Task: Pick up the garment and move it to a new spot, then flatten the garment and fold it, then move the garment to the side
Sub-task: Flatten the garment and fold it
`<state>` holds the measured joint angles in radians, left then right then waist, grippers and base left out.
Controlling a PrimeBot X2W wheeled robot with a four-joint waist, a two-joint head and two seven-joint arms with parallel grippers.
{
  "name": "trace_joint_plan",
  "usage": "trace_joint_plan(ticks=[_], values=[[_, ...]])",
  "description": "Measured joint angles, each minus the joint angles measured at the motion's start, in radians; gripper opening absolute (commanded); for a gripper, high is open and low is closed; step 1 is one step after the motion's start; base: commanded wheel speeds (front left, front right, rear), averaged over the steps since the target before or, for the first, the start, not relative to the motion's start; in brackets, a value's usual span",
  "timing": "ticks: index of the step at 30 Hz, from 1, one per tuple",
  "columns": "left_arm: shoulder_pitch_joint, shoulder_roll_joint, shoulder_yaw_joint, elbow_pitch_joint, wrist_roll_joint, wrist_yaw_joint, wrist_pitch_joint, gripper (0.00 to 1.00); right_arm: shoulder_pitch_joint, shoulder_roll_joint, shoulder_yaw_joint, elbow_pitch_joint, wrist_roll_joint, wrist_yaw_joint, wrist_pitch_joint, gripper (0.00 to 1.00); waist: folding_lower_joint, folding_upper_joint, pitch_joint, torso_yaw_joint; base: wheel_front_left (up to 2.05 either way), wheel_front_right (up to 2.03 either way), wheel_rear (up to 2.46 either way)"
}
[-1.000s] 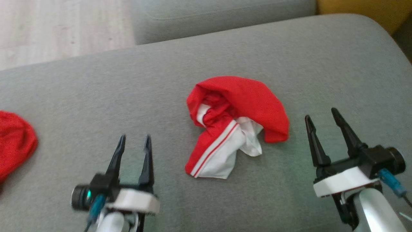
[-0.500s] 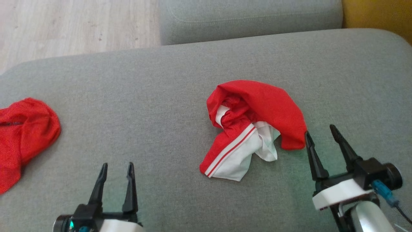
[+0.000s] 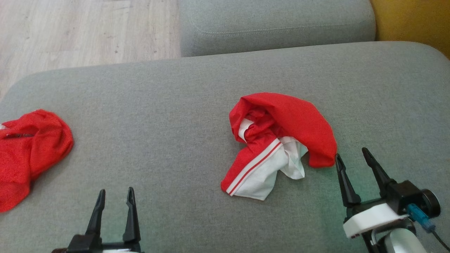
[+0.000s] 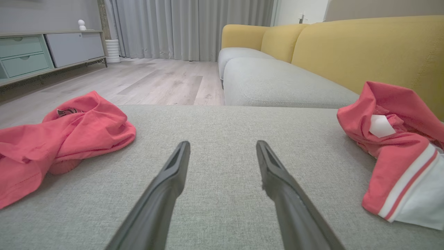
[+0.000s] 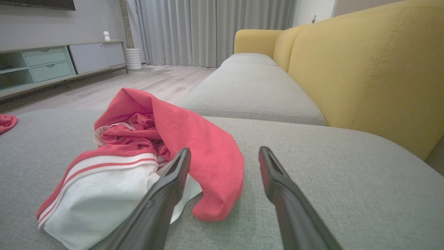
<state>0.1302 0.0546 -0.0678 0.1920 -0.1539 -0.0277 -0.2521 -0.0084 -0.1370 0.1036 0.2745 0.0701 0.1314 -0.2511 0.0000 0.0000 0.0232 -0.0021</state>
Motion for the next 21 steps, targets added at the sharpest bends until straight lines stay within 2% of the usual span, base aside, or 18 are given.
trace_joint_plan(ticks=[21], values=[[0.002, -0.002, 0.005, 0.002, -0.005, -0.002, 0.000, 1.00, 0.000, 0.003, -0.005, 0.014, 0.000, 0.000, 0.000, 1.00, 0.0001, 0.0000, 0.003, 0.008, 0.00, 0.00, 0.00]])
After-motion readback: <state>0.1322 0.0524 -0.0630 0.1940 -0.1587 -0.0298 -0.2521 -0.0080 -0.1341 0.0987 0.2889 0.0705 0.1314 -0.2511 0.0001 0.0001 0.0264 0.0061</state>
